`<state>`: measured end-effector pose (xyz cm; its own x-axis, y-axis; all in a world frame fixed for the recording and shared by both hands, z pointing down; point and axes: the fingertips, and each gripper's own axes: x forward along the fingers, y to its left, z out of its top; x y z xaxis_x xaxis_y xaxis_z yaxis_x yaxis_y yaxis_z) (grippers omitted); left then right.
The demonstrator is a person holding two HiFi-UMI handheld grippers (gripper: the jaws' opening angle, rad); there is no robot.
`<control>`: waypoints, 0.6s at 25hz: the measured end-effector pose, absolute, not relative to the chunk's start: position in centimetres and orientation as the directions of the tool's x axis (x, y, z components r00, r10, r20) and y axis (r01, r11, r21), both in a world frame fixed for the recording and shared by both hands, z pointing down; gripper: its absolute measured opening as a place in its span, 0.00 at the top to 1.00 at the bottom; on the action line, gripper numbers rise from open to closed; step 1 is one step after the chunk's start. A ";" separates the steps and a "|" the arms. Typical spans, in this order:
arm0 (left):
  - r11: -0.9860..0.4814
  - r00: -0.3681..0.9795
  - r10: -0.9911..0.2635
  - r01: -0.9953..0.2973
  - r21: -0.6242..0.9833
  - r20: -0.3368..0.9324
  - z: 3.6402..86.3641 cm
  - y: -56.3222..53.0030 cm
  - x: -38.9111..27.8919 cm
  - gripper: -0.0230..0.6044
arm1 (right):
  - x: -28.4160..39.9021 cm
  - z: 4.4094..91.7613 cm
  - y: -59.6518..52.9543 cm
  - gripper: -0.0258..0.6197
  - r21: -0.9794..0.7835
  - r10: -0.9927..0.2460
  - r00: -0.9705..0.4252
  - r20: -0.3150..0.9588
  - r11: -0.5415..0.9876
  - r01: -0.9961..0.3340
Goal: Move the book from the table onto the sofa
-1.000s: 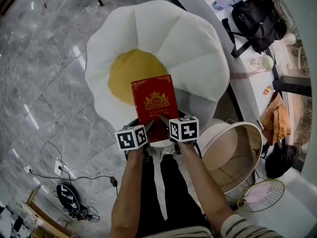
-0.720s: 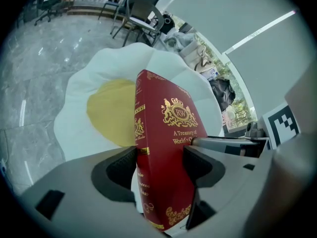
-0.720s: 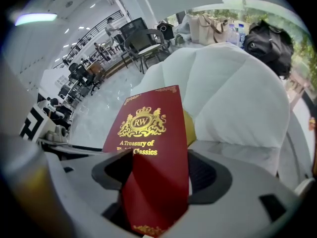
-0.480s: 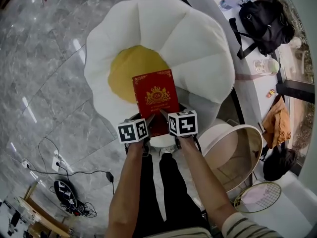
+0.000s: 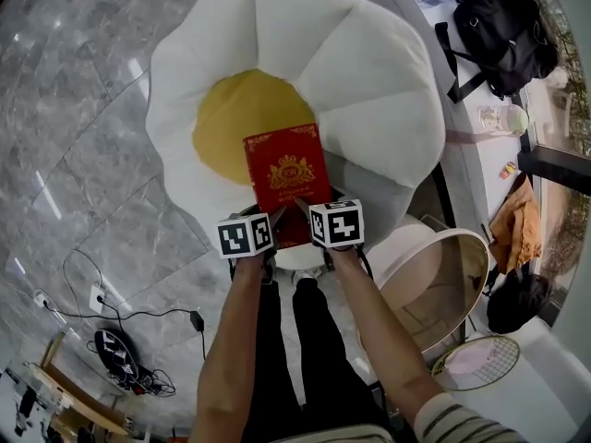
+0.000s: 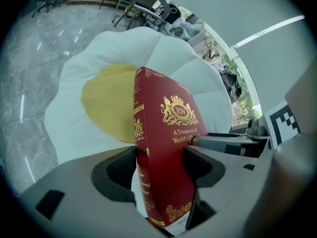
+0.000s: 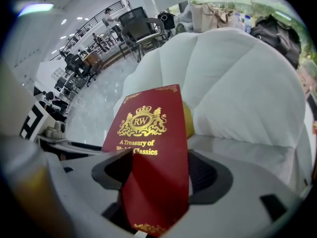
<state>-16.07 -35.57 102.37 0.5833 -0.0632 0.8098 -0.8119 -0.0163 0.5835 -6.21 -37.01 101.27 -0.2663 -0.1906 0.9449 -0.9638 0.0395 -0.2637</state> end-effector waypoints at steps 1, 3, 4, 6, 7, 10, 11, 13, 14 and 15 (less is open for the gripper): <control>-0.020 0.583 -0.059 -0.812 0.583 0.810 102.7 -35.5 -16.1 0.48 | -6.2 101.6 -36.9 0.43 -0.262 -0.188 -0.265 0.946 0.044 -0.964; -0.023 0.584 -0.054 -0.812 0.584 0.810 103.2 -35.4 -16.1 0.48 | -6.2 102.0 -36.8 0.43 -0.250 -0.180 -0.258 0.949 0.069 -0.966; -0.025 0.583 -0.054 -0.812 0.583 0.810 103.4 -35.4 -16.1 0.48 | -6.2 102.2 -36.7 0.43 -0.240 -0.176 -0.252 0.952 0.085 -0.967; -0.021 0.583 -0.057 -0.813 0.583 0.811 103.7 -35.4 -16.1 0.48 | -6.1 102.7 -36.5 0.43 -0.226 -0.169 -0.240 0.956 0.099 -0.969; -0.009 0.586 -0.059 -0.810 0.586 0.808 104.0 -35.4 -16.0 0.48 | -6.0 103.0 -36.4 0.43 -0.225 -0.163 -0.238 0.957 0.092 -0.970; 0.041 0.601 -0.054 -0.797 0.603 0.797 104.8 -35.2 -16.1 0.48 | -5.9 104.1 -35.9 0.43 -0.239 -0.138 -0.246 0.959 0.065 -0.969; 0.048 0.604 -0.054 -0.794 0.606 0.795 105.0 -35.1 -16.1 0.48 | -5.9 104.3 -35.9 0.43 -0.244 -0.135 -0.250 0.959 0.058 -0.968; 0.047 0.609 -0.055 -0.790 0.611 0.791 105.2 -35.0 -16.0 0.48 | -5.6 104.3 -35.9 0.43 -0.250 -0.146 -0.252 0.957 0.035 -0.968; 0.040 0.611 -0.052 -0.789 0.613 0.790 105.2 -34.9 -16.0 0.48 | -5.3 104.3 -36.0 0.43 -0.248 -0.154 -0.249 0.956 0.026 -0.968; 0.033 0.612 -0.050 -0.789 0.614 0.789 105.2 -34.8 -16.0 0.48 | -5.1 104.3 -36.1 0.43 -0.246 -0.161 -0.246 0.956 0.023 -0.969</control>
